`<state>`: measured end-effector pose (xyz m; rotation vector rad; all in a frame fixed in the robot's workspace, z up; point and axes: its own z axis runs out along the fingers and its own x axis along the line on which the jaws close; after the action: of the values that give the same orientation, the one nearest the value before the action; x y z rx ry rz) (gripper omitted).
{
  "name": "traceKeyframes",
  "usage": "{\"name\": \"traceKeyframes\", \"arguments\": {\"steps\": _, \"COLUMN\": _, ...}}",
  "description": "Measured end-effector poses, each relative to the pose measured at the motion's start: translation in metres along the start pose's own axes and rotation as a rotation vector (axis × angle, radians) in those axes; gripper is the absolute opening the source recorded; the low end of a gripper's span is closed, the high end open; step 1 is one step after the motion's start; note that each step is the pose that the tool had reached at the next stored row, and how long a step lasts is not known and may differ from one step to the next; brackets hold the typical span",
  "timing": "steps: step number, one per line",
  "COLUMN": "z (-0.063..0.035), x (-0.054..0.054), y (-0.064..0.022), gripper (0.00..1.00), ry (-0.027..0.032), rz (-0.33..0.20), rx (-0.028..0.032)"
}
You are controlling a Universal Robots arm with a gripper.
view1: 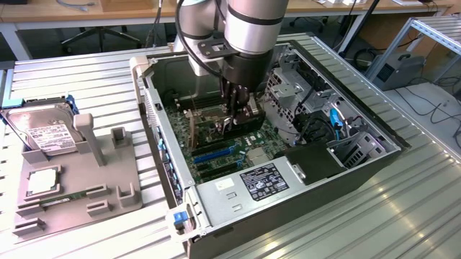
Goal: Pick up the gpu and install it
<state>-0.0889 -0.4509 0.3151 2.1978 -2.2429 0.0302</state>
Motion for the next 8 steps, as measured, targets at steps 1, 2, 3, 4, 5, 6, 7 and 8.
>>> {"name": "traceKeyframes", "arguments": {"steps": 1, "z": 0.0004, "x": 0.0, "y": 0.0004, "gripper": 0.27, "ry": 0.0, "rz": 0.0, "rx": 0.0}}
{"name": "traceKeyframes", "arguments": {"steps": 2, "z": 0.0007, "x": 0.0, "y": 0.0009, "gripper": 0.27, "ry": 0.0001, "rz": -0.001, "rx": -0.0001}}
{"name": "traceKeyframes", "arguments": {"steps": 3, "z": 0.001, "x": 0.0, "y": 0.0015, "gripper": 0.27, "ry": 0.0002, "rz": -0.001, "rx": -0.0001}}
{"name": "traceKeyframes", "arguments": {"steps": 4, "z": 0.0013, "x": 0.0001, "y": 0.0024, "gripper": 0.27, "ry": 0.0002, "rz": -0.001, "rx": -0.0001}}
{"name": "traceKeyframes", "arguments": {"steps": 5, "z": 0.0017, "x": 0.0, "y": 0.0033, "gripper": 0.27, "ry": 0.0001, "rz": -0.001, "rx": 0.0}}
{"name": "traceKeyframes", "arguments": {"steps": 6, "z": 0.002, "x": 0.0, "y": 0.0038, "gripper": 0.27, "ry": 0.0, "rz": -0.002, "rx": 0.0}}
{"name": "traceKeyframes", "arguments": {"steps": 7, "z": 0.0024, "x": 0.0, "y": 0.004, "gripper": 0.27, "ry": 0.0, "rz": -0.002, "rx": 0.0}}
{"name": "traceKeyframes", "arguments": {"steps": 8, "z": 0.0029, "x": 0.0, "y": 0.0042, "gripper": 0.27, "ry": -0.0001, "rz": -0.003, "rx": 0.0001}}
